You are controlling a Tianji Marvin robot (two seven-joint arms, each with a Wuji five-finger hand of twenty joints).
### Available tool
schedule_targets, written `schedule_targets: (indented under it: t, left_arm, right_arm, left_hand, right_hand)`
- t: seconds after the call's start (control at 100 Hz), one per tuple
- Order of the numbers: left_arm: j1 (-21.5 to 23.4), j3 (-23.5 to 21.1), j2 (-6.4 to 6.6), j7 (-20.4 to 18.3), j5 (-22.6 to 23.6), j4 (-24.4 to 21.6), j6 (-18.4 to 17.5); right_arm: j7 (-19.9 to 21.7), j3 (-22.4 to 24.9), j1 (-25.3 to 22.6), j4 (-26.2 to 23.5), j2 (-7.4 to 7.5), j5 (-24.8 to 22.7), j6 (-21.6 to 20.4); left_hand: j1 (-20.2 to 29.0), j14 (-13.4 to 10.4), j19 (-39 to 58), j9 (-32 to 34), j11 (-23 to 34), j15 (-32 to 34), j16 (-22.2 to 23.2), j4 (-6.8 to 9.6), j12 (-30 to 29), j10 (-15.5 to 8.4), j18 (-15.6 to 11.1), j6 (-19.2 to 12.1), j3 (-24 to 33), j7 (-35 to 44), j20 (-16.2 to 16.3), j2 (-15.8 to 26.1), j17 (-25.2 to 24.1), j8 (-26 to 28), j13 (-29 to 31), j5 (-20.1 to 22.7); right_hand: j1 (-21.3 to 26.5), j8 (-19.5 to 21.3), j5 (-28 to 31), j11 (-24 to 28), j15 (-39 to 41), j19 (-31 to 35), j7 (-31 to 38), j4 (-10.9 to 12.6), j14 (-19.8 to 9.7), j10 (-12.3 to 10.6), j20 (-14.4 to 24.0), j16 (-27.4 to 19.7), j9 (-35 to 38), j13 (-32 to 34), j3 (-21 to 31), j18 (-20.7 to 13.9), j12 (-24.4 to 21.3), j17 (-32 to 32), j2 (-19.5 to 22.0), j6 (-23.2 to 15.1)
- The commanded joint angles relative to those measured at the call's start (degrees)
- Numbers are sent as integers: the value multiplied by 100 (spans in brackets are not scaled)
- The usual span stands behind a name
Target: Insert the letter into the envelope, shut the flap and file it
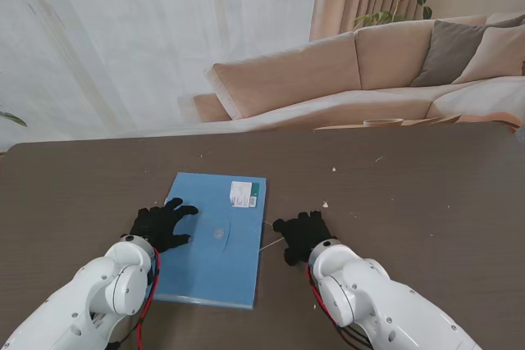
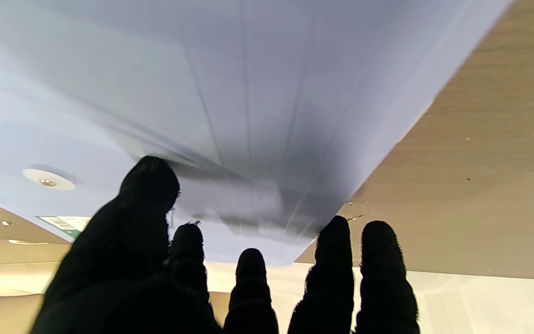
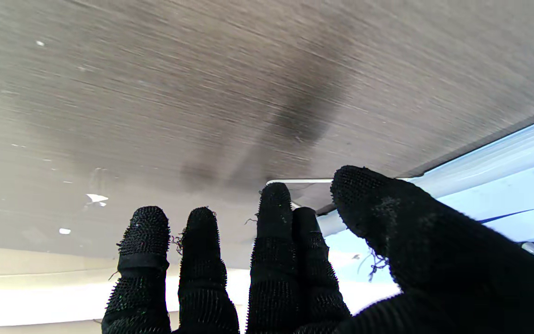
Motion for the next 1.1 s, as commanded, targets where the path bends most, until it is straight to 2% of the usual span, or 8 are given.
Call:
schedule_targets:
  t: [0.0, 0.16, 0.34, 0.53, 0.63, 0.8, 0.94, 1.09]
  left_arm:
    - [70, 12, -14, -129, 16, 4, -3]
    - [73, 8, -14, -134, 14, 5, 0]
    - [68, 3, -14, -134, 10, 6, -12]
    - [55, 10, -13, -140, -8, 8, -29]
    - [48, 20, -13, -141, -7, 13, -29]
    - [42, 34, -14, -133, -13, 20, -8]
    - [37, 44, -16, -128, -18, 21, -1]
    - [29, 54, -16, -125, -23, 27, -6]
  right_arm:
    - [34, 53, -160, 31, 43, -39, 50]
    - [-455, 303, -371, 7, -10, 90, -301]
    - [-727, 381, -381, 98, -43, 465, -910]
    - [-577, 189, -190, 244, -16, 635, -1153]
    - [-399, 127, -117, 268, 9, 725, -1243]
    - [-220, 99, -51, 295, 38, 830, -1404]
    - [-358, 46, -9, 390, 20, 844, -1455]
    - [-1023, 10, -31, 573, -80, 822, -1356]
  left_hand:
    - [237, -381, -64, -137, -191, -33, 69, 36, 81, -131, -20, -62, -20, -98, -40, -148, -49, 49, -108, -213]
    - [246, -376, -74, -136, -194, -39, 71, 38, 82, -130, -21, -66, -29, -106, -34, -152, -46, 49, -109, -214]
    - [254, -381, -79, -138, -197, -41, 74, 39, 83, -129, -21, -63, -35, -111, -27, -149, -44, 51, -109, -214]
    - [252, -382, -90, -136, -200, -45, 75, 39, 82, -126, -14, -59, -44, -125, -20, -149, -43, 49, -110, -216]
    - [254, -384, -98, -137, -198, -45, 76, 41, 84, -129, -13, -60, -46, -129, -17, -148, -42, 51, -107, -216]
    - [253, -386, -112, -136, -201, -51, 74, 41, 82, -133, -16, -56, -48, -143, -13, -149, -44, 49, -114, -221]
    - [251, -381, -122, -137, -202, -50, 76, 41, 80, -132, -15, -58, -49, -155, -8, -149, -37, 48, -108, -218]
    - [251, -379, -128, -134, -202, -47, 78, 42, 78, -140, -16, -68, -52, -165, -1, -148, -35, 49, -103, -214]
  right_hand:
    - [-35, -99, -31, 384, -27, -111, 8, 207, 143, 484, -73, -31, 213, -56, -138, 76, 194, -140, 112, 79]
    - [110, 59, -159, 1554, 535, -122, 111, 45, 22, 9, 5, 429, -415, -167, -19, 46, 797, -175, -413, -373]
    - [479, 174, -246, 803, 336, -208, 272, -223, -53, -313, -56, 240, -214, -105, 602, 58, 340, -129, -943, -735]
    - [440, 149, -108, 701, 273, -226, 343, -316, -70, -249, -104, 155, 241, -49, 625, 54, 272, -68, -1068, -718]
    - [366, 39, -28, 1474, 351, -265, 327, -639, -132, -437, -175, 165, 481, -11, 495, 46, 651, -89, -1329, -664]
    - [508, 41, 6, 3594, 1264, -252, 410, -1518, -277, -796, -202, 791, 282, 105, 151, 62, 2447, -84, -1980, -503]
    - [783, 37, 445, 4706, 2701, -164, 601, -1734, -554, -1058, -198, 1710, 787, 635, 226, 186, 3587, 66, -2215, -349]
    - [1065, -2, 1237, 5091, 3147, -27, 916, -1687, -524, -1080, -204, 1931, 1550, 1331, 685, 413, 3775, 310, -1955, -369]
